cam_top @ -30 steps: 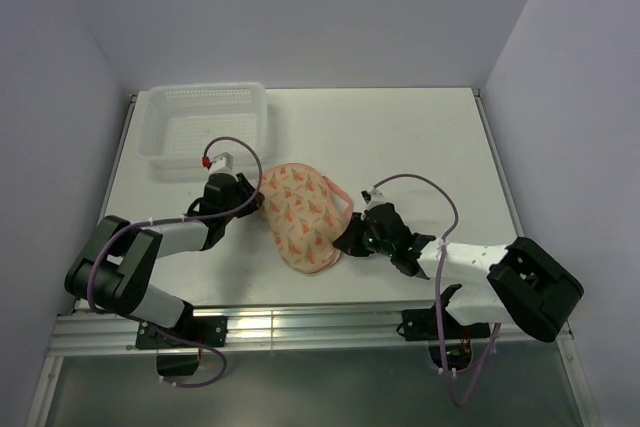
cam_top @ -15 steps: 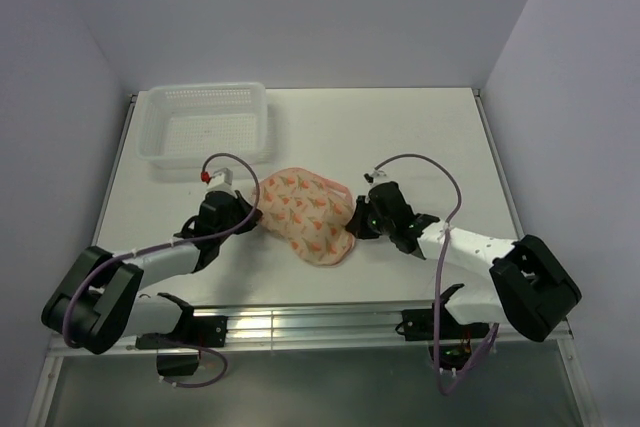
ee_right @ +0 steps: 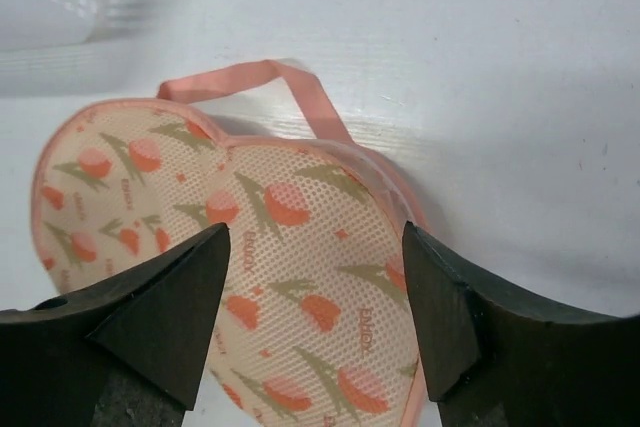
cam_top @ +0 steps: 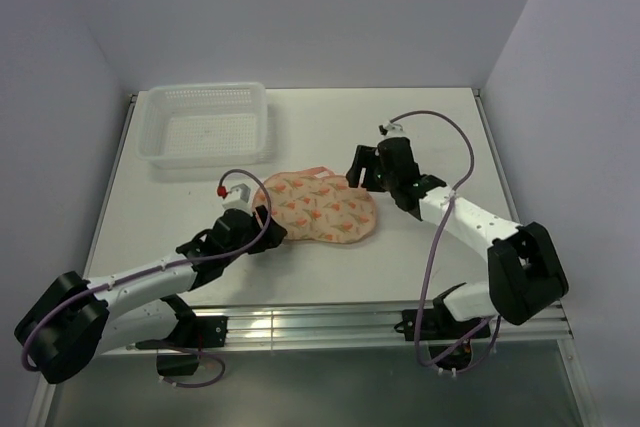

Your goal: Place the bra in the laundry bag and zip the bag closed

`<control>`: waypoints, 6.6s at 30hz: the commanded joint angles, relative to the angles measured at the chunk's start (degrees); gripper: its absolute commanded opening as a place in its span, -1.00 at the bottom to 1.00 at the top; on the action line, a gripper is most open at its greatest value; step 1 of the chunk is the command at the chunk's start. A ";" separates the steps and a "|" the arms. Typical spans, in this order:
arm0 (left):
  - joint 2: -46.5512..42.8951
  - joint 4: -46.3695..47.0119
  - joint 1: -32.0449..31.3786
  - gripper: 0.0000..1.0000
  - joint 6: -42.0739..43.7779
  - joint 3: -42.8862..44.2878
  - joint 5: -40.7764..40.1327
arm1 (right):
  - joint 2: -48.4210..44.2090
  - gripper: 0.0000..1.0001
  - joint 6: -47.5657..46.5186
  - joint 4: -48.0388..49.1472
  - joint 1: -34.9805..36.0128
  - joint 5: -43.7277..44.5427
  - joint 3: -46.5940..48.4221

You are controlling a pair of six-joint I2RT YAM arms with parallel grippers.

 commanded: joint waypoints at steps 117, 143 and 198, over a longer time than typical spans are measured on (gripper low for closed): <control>13.00 9.47 -19.09 -0.94 5.41 1.74 -15.27 | 2.18 0.27 28.17 33.02 21.99 -5.59 -25.47; 8.87 9.82 -20.23 -1.00 5.06 -0.55 -12.89 | 1.31 -0.82 21.24 28.55 9.18 -9.00 -22.75; 21.26 19.75 -22.61 -1.00 2.86 10.79 -6.91 | -8.98 0.58 39.51 39.62 15.93 -6.20 -37.69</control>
